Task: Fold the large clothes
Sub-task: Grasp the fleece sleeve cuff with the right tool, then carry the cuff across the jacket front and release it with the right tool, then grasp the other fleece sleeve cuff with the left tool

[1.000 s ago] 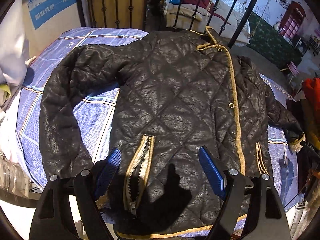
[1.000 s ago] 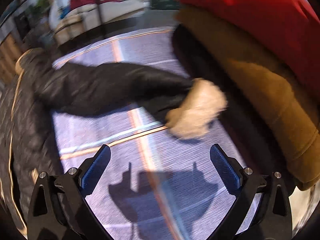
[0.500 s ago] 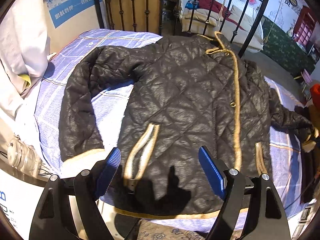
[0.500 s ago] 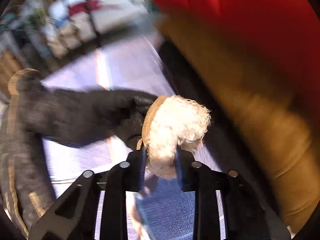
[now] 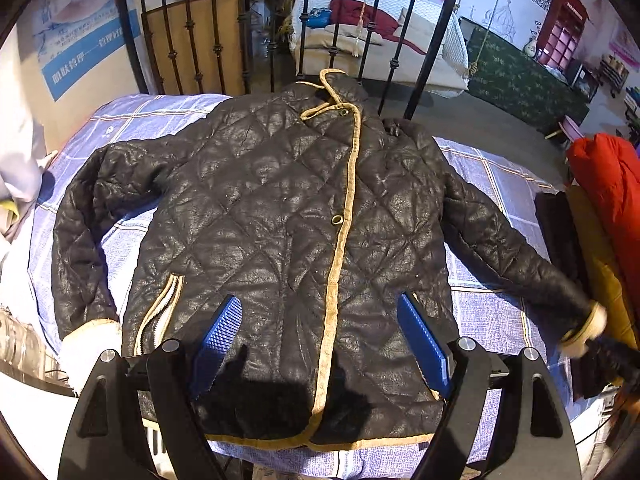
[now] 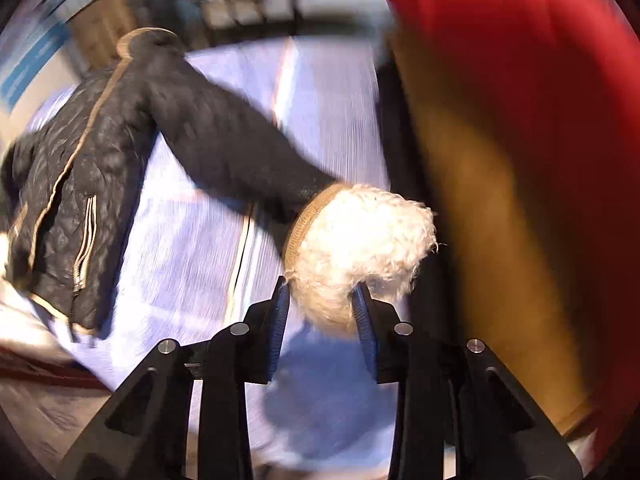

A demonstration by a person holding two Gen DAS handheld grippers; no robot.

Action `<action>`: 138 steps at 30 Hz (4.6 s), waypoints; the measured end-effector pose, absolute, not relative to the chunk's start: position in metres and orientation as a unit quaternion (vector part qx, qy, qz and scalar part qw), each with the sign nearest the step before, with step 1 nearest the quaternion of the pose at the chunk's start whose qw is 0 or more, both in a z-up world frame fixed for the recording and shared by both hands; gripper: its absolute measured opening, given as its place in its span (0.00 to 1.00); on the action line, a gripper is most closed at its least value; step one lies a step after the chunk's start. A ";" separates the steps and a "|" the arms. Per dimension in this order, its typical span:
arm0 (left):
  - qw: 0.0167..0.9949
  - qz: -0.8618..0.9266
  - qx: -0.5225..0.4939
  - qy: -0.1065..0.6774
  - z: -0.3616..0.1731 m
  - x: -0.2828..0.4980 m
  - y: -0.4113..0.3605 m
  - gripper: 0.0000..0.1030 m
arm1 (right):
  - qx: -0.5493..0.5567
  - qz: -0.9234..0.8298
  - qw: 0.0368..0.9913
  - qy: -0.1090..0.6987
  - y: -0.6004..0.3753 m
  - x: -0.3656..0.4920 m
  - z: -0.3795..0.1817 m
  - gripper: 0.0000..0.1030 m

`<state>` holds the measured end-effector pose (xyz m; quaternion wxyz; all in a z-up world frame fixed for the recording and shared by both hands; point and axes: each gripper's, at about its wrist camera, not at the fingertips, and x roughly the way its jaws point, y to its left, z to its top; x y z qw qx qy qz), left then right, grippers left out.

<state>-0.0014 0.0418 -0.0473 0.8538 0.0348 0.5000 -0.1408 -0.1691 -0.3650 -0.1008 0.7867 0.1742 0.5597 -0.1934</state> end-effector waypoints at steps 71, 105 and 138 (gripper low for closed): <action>0.844 -0.016 -0.022 0.535 -0.075 0.023 0.168 0.76 | 0.095 -0.170 0.905 0.378 -0.344 -0.022 0.103 0.27; 0.872 -0.070 0.008 0.484 -0.037 0.126 0.198 0.76 | 0.098 0.026 0.856 0.507 -0.092 0.217 -0.060 0.70; 0.846 -0.112 -0.013 0.521 -0.102 0.279 0.098 0.16 | 0.307 -0.109 0.793 0.516 -0.267 0.131 -0.111 0.70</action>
